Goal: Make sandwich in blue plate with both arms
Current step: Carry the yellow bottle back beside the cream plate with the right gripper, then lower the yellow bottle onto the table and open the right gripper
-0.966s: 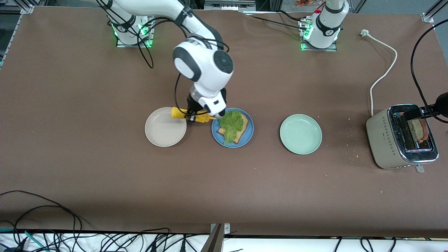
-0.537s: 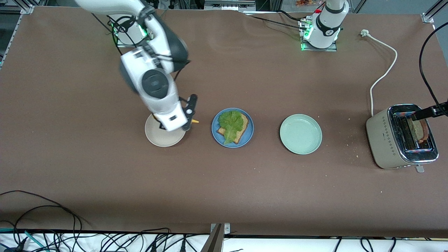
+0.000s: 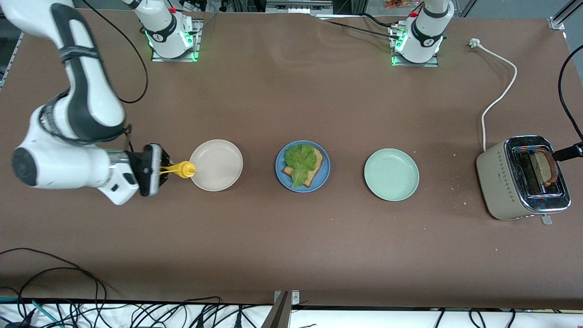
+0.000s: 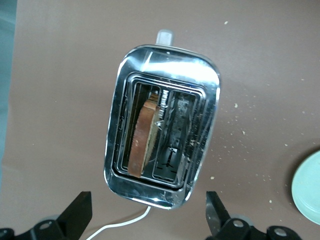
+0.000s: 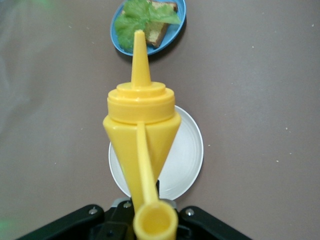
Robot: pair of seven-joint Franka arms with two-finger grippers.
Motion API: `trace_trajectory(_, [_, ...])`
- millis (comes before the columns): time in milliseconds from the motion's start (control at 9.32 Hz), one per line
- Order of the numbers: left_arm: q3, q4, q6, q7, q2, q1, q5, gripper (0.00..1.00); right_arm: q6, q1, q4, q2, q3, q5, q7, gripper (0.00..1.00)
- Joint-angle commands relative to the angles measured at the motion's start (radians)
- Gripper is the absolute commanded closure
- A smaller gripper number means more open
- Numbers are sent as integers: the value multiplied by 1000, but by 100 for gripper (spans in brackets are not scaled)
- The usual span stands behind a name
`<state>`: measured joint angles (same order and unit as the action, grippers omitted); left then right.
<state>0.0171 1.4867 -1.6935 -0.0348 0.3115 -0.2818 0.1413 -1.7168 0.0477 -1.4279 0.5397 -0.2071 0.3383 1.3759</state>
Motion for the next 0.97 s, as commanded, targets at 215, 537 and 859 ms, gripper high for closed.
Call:
trace_trajectory(215, [-11, -17, -18, 1, 106, -71, 24, 2, 78, 309, -140, 90, -69, 267, 605, 100])
trace_trajectory(537, [-13, -13, -58, 1, 147, -70, 17, 4, 199, 391, -163, 198, -64, 412, 924, 100])
trace_trajectory(859, [-14, -11, -68, 1, 169, -73, 15, 12, 187, 390, -172, 256, -51, 416, 1063, 100])
